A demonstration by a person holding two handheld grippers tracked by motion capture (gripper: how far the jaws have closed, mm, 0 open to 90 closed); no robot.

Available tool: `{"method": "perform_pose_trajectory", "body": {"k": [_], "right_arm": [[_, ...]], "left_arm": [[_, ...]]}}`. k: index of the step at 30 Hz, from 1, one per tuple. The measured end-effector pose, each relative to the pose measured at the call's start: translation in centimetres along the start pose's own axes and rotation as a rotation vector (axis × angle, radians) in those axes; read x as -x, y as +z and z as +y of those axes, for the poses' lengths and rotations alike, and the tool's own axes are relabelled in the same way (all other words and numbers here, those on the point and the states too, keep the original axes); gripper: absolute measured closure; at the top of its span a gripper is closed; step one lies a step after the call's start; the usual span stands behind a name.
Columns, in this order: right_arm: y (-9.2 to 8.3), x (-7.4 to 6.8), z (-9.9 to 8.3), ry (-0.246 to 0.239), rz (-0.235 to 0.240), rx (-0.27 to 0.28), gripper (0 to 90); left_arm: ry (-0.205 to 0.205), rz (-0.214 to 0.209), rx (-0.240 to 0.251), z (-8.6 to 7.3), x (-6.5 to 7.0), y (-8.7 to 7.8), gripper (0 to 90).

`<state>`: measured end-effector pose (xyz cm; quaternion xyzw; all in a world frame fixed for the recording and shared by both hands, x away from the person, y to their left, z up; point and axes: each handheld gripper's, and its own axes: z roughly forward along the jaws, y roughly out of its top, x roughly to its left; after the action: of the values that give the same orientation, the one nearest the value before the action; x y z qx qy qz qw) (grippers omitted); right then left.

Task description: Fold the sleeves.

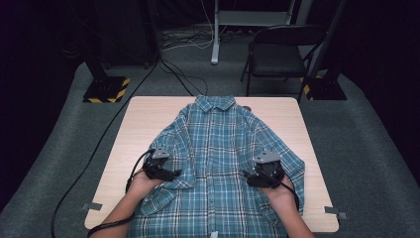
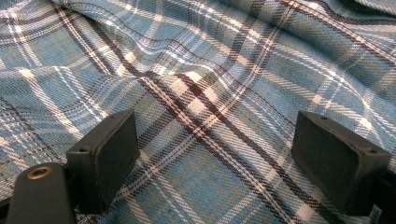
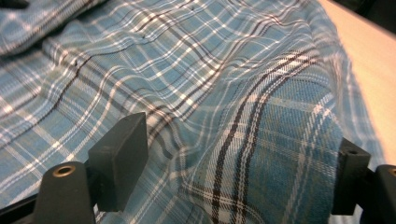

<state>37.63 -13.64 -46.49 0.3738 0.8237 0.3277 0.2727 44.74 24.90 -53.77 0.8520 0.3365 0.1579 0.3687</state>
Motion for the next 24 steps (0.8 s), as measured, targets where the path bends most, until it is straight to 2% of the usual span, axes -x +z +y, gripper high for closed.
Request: {"method": "perform_pose_trajectory", "body": {"k": [1, 3, 5, 8, 11, 13, 14, 16, 18, 19, 21, 23, 24], "right_arm": [[0.1, -0.5, 0.2, -0.029, -0.010, -0.012, 22.2], [0.8, -0.7, 0.3, -0.057, -0.001, -0.082, 22.3], [1.6, 0.3, -0.3, -0.006, 0.031, -0.113, 19.6], [2.5, 2.2, -1.8, 0.091, 0.108, -0.071, 16.7], [3.2, 3.7, -3.3, 0.147, 0.105, -0.039, 15.4], [3.7, 4.6, -4.2, 0.191, 0.127, -0.017, 14.8], [3.9, 5.1, -4.6, 0.200, 0.137, -0.021, 14.4], [4.0, 5.9, -5.2, 0.225, 0.119, -0.038, 14.3], [3.0, 6.5, -5.1, 0.251, 0.082, -0.006, 14.8], [2.2, 6.5, -4.8, 0.246, 0.043, 0.012, 14.8], [0.2, 6.2, -3.6, 0.216, -0.013, 0.089, 15.4], [-1.4, 5.2, -2.2, 0.178, -0.017, 0.169, 16.3], [-1.8, 4.4, -1.6, 0.152, 0.006, 0.197, 16.9]], "left_arm": [[0.000, 0.000, 0.000, 0.0, 0.0, 0.0, 14.0], [-0.001, 0.001, -0.001, -0.1, 0.0, -0.1, 14.0], [-0.003, 0.002, -0.002, -0.1, -0.1, -0.2, 14.0], [-0.006, 0.003, 0.004, -0.3, -0.2, -0.2, 14.0], [-0.010, 0.009, 0.004, -0.3, -0.2, -0.2, 14.0], [-0.012, 0.011, 0.004, -0.3, -0.1, -0.2, 14.0], [-0.012, 0.011, 0.006, -0.3, -0.1, -0.2, 14.0], [-0.012, 0.012, 0.005, -0.3, -0.2, -0.2, 14.0], [-0.015, 0.014, 0.003, -0.3, -0.2, -0.3, 14.0], [-0.015, 0.013, 0.003, -0.3, -0.2, -0.3, 14.0], [-0.015, 0.014, 0.003, -0.3, -0.3, -0.3, 14.0], [-0.021, 0.017, 0.004, -0.3, -0.3, -0.3, 14.0], [-0.022, 0.019, 0.000, -0.2, -0.3, -0.3, 14.0]]}}
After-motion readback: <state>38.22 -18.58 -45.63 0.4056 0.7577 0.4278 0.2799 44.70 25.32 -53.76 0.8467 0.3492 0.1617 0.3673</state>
